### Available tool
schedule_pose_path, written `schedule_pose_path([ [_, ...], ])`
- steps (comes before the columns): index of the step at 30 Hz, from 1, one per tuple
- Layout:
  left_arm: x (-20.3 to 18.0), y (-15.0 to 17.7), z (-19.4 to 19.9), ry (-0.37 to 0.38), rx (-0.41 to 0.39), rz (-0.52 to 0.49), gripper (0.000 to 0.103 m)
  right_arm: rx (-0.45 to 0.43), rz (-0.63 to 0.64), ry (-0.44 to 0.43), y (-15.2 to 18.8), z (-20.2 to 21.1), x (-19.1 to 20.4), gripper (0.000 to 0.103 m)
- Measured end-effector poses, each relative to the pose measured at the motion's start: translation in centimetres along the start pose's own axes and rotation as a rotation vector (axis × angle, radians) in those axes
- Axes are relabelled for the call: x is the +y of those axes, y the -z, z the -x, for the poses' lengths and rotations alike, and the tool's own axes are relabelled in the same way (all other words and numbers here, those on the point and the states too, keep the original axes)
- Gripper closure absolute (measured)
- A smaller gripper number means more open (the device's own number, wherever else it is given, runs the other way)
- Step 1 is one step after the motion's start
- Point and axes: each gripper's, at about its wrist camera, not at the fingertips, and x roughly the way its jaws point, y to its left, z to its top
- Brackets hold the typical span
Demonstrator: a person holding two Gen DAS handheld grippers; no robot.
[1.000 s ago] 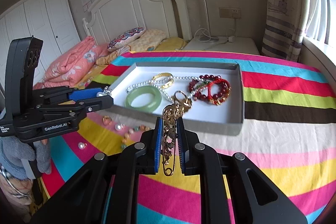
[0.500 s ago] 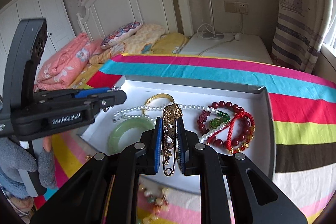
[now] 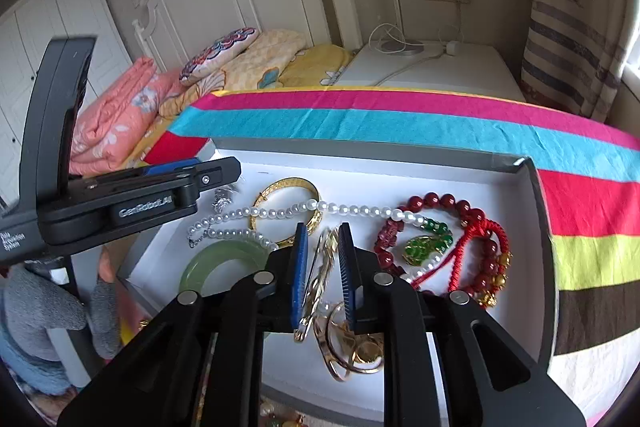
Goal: Organize jewelry
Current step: 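Lower both brooches into the grey box and open both grippers, then grasp the multicolour bead bracelet with the right gripper while the left gripper grasps the gold ring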
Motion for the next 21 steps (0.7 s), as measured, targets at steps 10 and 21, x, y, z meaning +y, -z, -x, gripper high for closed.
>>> schedule_pose_path([
  [10,1.1,5.4,12.6,-0.128,-0.196,-0.046,0.002,-0.176,-0.002,-0.047,2.5,10.4,-1.0,0.067],
  [21,5.0,15.5,15.8,-0.046,-0.109,0.084,0.003,-0.101,-0.104,-0.058,9.1,11.6,-1.7,0.060],
])
